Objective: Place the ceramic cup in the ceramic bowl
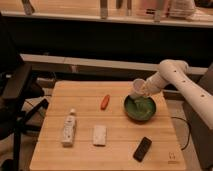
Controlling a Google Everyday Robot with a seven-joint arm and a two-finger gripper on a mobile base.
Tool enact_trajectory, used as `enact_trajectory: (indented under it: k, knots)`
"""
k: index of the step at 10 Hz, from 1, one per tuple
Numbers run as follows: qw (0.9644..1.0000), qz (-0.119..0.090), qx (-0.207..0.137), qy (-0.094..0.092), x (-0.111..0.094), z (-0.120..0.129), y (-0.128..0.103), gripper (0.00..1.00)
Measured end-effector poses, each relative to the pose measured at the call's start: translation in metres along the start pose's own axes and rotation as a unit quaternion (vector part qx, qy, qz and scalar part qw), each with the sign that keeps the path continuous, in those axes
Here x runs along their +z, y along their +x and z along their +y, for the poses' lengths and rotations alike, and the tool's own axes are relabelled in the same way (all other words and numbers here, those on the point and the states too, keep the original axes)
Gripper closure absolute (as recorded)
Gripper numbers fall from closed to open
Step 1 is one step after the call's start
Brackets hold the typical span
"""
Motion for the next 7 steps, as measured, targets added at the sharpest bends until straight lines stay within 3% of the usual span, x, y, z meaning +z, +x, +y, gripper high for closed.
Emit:
enact_trajectory:
  k: [7]
  knots:
    - [1.0000,0.001,0.003,0.002,0.0009,0.0057,0.0108,0.96]
